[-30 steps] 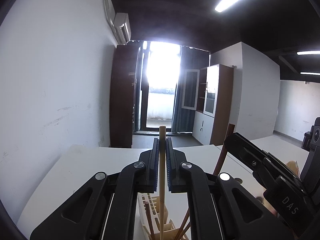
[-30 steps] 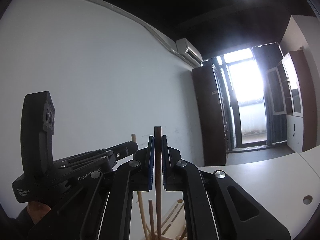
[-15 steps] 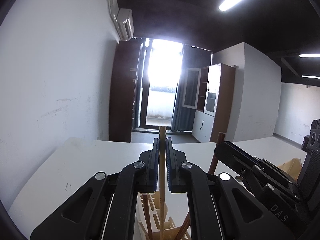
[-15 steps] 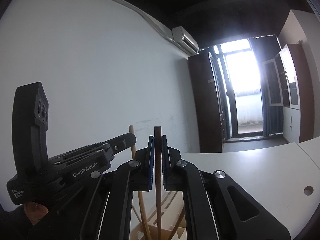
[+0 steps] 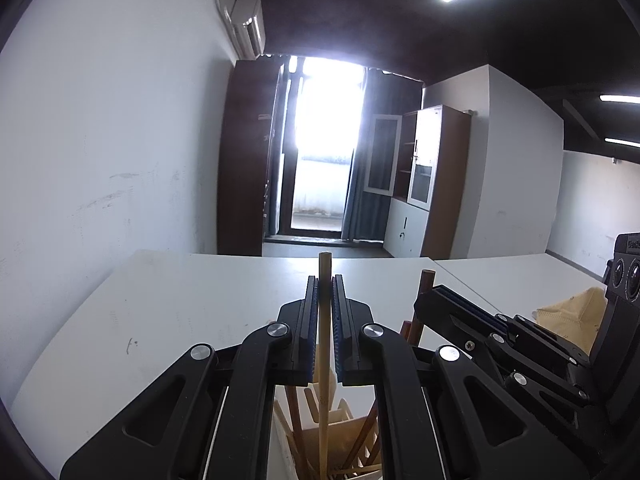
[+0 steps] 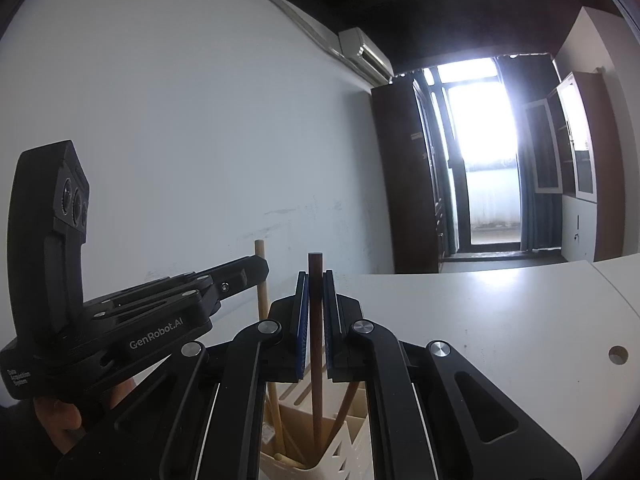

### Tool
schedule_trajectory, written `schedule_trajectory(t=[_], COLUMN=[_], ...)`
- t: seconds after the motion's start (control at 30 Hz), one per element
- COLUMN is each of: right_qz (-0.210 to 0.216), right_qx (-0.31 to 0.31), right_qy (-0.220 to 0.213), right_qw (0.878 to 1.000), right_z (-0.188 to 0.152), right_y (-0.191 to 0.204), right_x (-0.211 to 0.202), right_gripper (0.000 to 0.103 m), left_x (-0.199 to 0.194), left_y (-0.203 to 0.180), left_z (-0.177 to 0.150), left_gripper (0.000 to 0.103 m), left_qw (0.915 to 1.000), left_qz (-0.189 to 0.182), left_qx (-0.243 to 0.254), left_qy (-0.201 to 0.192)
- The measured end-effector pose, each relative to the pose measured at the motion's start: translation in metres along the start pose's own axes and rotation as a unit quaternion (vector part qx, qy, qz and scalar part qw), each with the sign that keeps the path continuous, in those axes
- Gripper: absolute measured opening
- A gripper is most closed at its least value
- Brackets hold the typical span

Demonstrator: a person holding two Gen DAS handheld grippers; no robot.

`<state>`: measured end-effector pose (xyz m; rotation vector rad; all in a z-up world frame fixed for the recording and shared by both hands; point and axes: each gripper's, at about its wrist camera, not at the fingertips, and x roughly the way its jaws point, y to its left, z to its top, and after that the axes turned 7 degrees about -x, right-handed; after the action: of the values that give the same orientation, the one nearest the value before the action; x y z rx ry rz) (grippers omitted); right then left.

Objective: Organize utensils
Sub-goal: 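Lower both chopsticks into the holder and open both tools, then move both open tools back down to the chopstick pile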

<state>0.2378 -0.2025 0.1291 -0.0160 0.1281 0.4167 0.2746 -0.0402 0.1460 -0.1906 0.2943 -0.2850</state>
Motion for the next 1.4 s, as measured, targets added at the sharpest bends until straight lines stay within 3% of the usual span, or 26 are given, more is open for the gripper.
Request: schedule_trajectory(t=[0.57, 0.8, 0.87, 0.97, 1.0, 1.03, 1.07, 1.1, 1.13, 1.17, 1.27, 1.4], right_qz=[-0.005, -0.003, -0.004, -0.008, -0.009, -0.011, -0.013, -0.016, -0.019, -0.02, -0.01, -0.013], right_qx=[0.009, 0.022, 0.032, 0.044, 0.047, 0.05, 0.053, 0.054, 0.057, 0.061, 0.067, 0.046], right_qy=[0.032, 0.046, 0.047, 0.04, 0.035, 0.03, 0.024, 0.019, 0.015, 0.013, 0.035, 0.096], right_qw=[0.999, 0.999, 0.998, 0.998, 0.998, 0.998, 0.998, 0.998, 0.998, 0.998, 0.997, 0.994], right_z=[-0.004, -0.004, -0.004, -0.002, 0.0, 0.002, 0.003, 0.004, 0.004, 0.002, -0.013, -0.043], right_y=[-0.007, -0.011, -0.013, -0.017, -0.018, -0.019, -0.019, -0.018, -0.018, -0.017, -0.012, -0.001], right_x=[0.013, 0.014, 0.011, 0.002, -0.003, -0.008, -0.015, -0.021, -0.028, -0.035, -0.048, -0.051], right_gripper=[0.008, 0.008, 0.012, 0.02, 0.024, 0.028, 0.04, 0.054, 0.061, 0.069, 0.079, 0.082], left_x=[0.009, 0.011, 0.007, -0.005, -0.012, -0.019, -0.026, -0.034, -0.043, -0.05, -0.065, -0.075], left_y=[0.009, 0.014, 0.015, 0.015, 0.016, 0.017, 0.018, 0.02, 0.022, 0.024, 0.032, 0.049], left_z=[-0.012, -0.018, -0.018, -0.015, -0.015, -0.014, -0.013, -0.013, -0.014, -0.017, -0.032, -0.074], left_gripper=[0.006, 0.007, 0.01, 0.019, 0.03, 0.05, 0.063, 0.082, 0.091, 0.093, 0.097, 0.097], left_qw=[0.9993, 0.9972, 0.9973, 0.9976, 0.9979, 0.9981, 0.9982, 0.9985, 0.9986, 0.9984, 0.9965, 0.9912], left_qz=[0.008, 0.012, 0.018, 0.024, 0.023, 0.026, 0.031, 0.034, 0.038, 0.042, 0.058, 0.071], left_qx=[-0.004, -0.01, -0.009, -0.003, -0.003, -0.002, -0.002, -0.004, -0.005, -0.002, 0.01, 0.016], left_qy=[0.037, 0.073, 0.071, 0.065, 0.061, 0.056, 0.051, 0.044, 0.037, 0.037, 0.06, 0.111])
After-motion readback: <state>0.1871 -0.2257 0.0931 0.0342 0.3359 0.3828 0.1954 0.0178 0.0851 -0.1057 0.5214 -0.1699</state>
